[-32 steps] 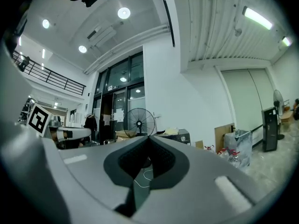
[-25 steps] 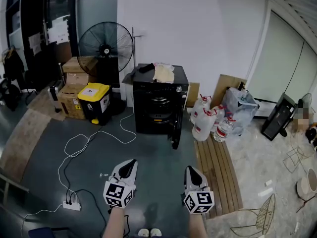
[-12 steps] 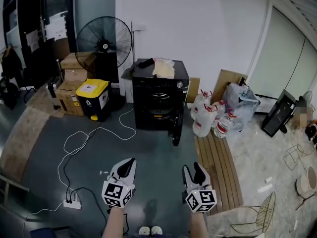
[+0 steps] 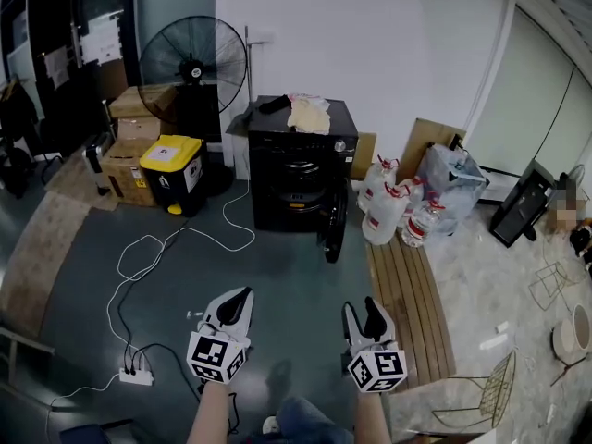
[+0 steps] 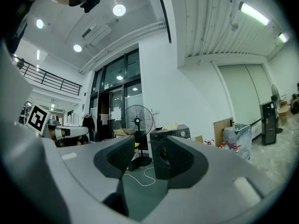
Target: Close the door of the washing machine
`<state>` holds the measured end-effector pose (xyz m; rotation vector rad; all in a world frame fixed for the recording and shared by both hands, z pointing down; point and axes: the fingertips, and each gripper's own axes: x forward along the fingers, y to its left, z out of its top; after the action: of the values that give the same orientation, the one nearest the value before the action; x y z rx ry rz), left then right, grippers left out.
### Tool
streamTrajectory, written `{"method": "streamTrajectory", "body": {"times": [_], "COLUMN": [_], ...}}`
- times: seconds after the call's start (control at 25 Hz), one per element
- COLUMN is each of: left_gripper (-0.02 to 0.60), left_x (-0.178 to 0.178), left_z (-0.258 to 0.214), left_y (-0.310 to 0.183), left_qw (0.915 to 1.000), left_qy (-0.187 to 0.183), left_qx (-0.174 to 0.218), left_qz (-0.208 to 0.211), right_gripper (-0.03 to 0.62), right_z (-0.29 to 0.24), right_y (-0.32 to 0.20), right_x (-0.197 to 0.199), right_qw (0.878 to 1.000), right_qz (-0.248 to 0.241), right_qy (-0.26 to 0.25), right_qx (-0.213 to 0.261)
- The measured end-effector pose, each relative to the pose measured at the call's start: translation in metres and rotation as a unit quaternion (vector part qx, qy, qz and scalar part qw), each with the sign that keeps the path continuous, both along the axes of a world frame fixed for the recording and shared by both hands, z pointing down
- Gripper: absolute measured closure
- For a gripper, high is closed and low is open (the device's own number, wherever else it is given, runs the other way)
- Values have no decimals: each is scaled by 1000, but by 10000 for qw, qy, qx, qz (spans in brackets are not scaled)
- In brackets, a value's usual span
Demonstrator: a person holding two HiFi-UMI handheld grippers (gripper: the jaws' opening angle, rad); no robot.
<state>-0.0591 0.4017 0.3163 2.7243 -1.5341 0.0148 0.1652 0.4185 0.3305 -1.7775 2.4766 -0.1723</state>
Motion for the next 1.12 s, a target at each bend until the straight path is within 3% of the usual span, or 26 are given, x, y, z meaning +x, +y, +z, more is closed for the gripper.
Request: {"method": "streamTrajectory", "body": {"times": [0.2, 0.4, 0.88, 1.12], "left_gripper": [583, 583, 583, 583], "left_x": [-3, 1, 1, 9], "left_z": [12, 32, 56, 60], "left_y": [-26, -83, -345, -453], "left_qw": [9999, 9998, 9991, 9993], "left_qy": [-17, -26, -143, -115], "left_qx": [-99, -201, -315, -289], "left_qz": [9, 29, -251, -204], "right_gripper": [393, 393, 393, 391], "right_z": [18, 38, 77, 106], "right_y": [-22, -83, -347, -450], "right_x": [8, 18, 52, 67], "right_qw": [9998, 9995, 9983, 9959], "right_qz": [124, 205, 154, 170], "right_qy": [-62, -70, 179, 245], "right_qx": [-153, -224, -538, -853]}}
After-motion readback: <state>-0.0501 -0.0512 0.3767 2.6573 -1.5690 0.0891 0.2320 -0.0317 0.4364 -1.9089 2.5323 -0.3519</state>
